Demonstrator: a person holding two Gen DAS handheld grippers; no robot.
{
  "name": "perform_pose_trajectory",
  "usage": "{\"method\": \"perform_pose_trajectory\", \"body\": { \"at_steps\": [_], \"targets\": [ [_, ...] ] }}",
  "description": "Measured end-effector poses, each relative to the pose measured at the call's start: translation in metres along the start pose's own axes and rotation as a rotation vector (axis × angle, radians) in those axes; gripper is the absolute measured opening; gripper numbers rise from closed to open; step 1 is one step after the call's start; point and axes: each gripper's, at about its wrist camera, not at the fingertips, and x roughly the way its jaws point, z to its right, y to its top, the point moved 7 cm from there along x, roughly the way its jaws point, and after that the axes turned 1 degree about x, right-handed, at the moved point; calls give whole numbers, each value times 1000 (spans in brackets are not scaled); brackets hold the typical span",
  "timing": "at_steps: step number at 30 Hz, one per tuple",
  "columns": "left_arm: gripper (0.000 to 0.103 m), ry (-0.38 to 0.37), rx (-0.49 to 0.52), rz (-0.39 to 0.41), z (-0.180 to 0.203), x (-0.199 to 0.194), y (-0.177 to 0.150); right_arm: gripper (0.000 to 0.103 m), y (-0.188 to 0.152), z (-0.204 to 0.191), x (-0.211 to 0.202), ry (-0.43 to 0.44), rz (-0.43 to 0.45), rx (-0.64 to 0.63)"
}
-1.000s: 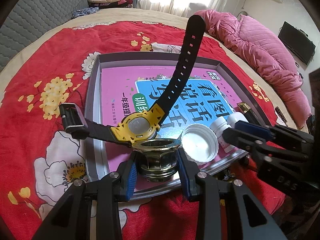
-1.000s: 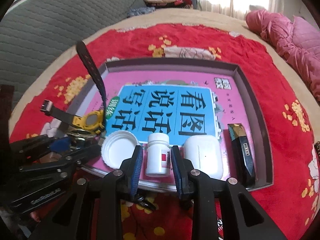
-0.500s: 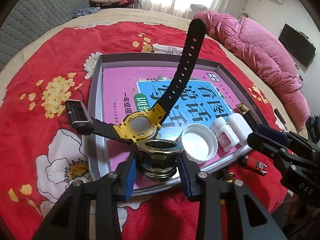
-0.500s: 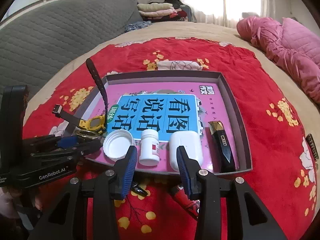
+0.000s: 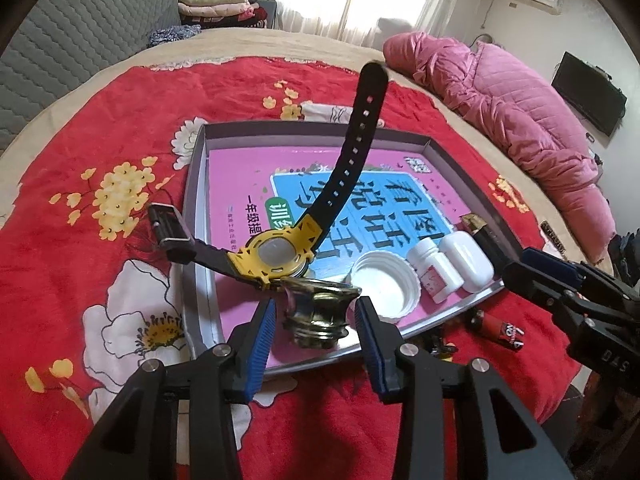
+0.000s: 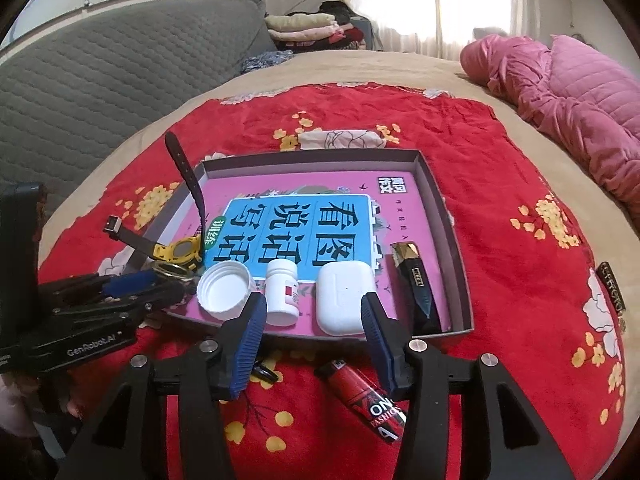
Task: Organize rigid objects
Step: 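Release the pill bottle into the box with the right tool while the left tool releases the brass fitting, then move the left tool to the small black clip while the right tool approaches the red lighter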
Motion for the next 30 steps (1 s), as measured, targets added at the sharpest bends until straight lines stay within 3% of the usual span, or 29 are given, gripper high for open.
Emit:
{"method": "perform_pose_trajectory", "body": {
  "at_steps": [21, 30],
  "targets": [
    [41, 11, 21, 80, 21, -43, -4, 63, 5, 30, -49, -27, 95, 36],
    [41, -5, 66, 61, 45, -48, -12, 65, -13, 42, -55, -31, 75, 20]
  ]
}}
